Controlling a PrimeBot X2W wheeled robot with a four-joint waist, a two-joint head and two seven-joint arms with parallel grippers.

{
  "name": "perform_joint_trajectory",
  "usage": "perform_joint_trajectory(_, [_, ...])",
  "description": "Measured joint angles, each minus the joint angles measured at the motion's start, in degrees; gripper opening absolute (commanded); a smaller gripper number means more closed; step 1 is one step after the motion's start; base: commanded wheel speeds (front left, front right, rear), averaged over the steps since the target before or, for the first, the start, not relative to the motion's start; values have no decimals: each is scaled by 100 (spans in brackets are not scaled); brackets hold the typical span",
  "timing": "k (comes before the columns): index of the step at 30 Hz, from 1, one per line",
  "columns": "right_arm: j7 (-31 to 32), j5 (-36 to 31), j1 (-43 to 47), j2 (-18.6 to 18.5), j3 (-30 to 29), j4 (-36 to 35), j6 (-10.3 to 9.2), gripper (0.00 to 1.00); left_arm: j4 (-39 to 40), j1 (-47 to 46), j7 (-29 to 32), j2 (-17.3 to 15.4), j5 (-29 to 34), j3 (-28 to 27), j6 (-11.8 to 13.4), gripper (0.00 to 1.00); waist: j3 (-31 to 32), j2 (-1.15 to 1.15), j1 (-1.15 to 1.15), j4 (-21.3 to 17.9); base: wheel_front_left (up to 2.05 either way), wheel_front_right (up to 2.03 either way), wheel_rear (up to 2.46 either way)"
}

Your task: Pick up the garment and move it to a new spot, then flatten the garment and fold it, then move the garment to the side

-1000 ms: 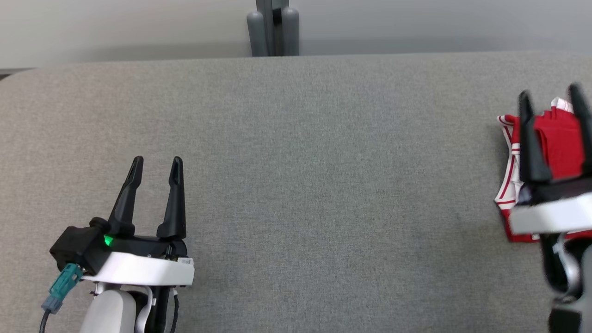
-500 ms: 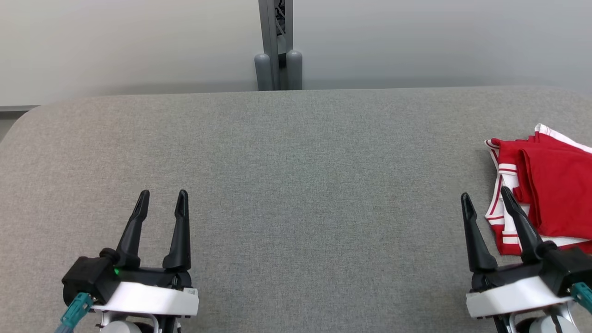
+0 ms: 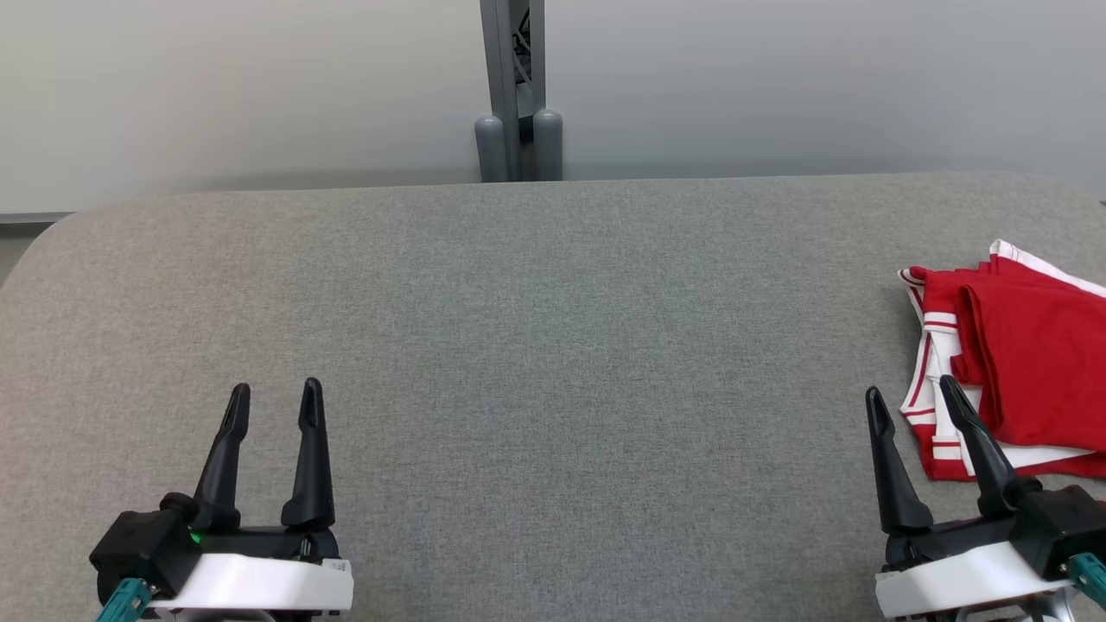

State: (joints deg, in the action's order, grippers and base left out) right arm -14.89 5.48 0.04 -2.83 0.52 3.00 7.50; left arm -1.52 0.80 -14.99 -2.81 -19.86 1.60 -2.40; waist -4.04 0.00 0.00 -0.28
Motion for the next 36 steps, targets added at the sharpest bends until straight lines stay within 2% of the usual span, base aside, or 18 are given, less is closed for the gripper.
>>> perform_joint_trajectory(29, [0,-71,12,0,-34,-44,0,100,-205,24,0,0,-133,73,-41,100,-58,0,0,134,0,0,0])
perform_joint_trajectory(31, [0,-93,7,0,-41,-45,0,100,-255,24,0,-1,-32,97,-40,100,-67,0,0,133,0,0,0])
perform_joint_trajectory(33, [0,-93,-2,0,-47,-44,0,100,-288,24,0,-2,382,169,-3,100,-73,0,0,130,0,0,0])
perform_joint_trajectory(36, [0,-93,-3,0,-70,-40,0,100,-282,20,0,2,483,235,97,100,-80,0,0,127,0,0,0])
